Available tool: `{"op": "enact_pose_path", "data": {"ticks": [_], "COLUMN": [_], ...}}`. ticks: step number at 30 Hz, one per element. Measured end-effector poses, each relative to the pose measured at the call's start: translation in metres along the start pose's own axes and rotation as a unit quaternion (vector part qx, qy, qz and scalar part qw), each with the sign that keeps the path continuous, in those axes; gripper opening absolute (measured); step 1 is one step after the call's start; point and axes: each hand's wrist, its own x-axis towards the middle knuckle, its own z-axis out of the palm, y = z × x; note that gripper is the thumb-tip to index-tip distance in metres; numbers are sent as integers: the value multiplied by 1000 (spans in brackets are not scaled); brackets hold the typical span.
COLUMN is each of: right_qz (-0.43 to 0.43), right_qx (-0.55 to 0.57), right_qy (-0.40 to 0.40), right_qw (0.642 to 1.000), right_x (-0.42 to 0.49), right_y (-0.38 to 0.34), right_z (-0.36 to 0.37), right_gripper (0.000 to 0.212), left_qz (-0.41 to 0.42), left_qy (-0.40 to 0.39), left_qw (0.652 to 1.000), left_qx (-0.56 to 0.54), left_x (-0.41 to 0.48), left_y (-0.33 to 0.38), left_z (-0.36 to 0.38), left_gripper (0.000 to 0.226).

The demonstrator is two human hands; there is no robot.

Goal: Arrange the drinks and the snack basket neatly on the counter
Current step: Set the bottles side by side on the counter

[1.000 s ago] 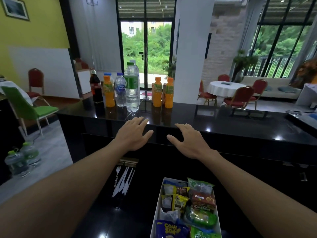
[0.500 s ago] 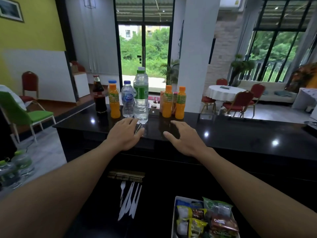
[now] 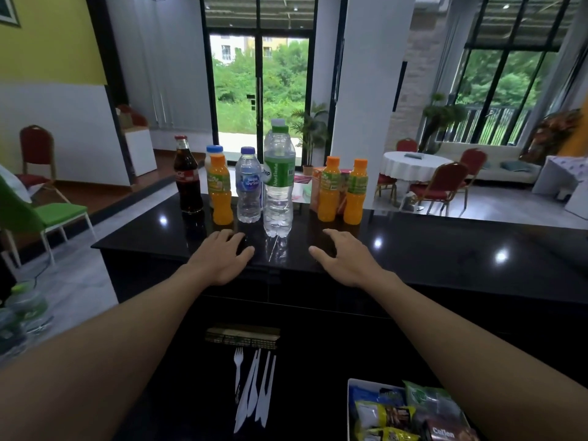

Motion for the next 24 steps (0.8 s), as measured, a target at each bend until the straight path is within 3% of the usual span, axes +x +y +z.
{"op": "enact_pose_path", "data": {"ticks": [5, 14, 19, 24], "right_qz": [22, 53, -17, -44], "right_qx": [-108, -97, 50, 209], "right_qy": [24, 19, 40, 77], "right_qw": [994, 994, 998, 974], "right_x": [11, 33, 52, 71], "right_y": [1, 1, -19, -40], "right_z": [11, 16, 23, 32], "right_gripper": [79, 78, 75, 77], "left_qz": [10, 10, 18, 24], "left_qy": [-6, 53, 51, 48], "left_qw": [1000, 998, 998, 998], "left_qx": [20, 39, 25, 15], "left_x": [21, 39, 40, 42], "left_y": [-10, -15, -17, -19], "left_z": [-7, 10, 10, 11], "left_gripper": [55, 50, 52, 55]}}
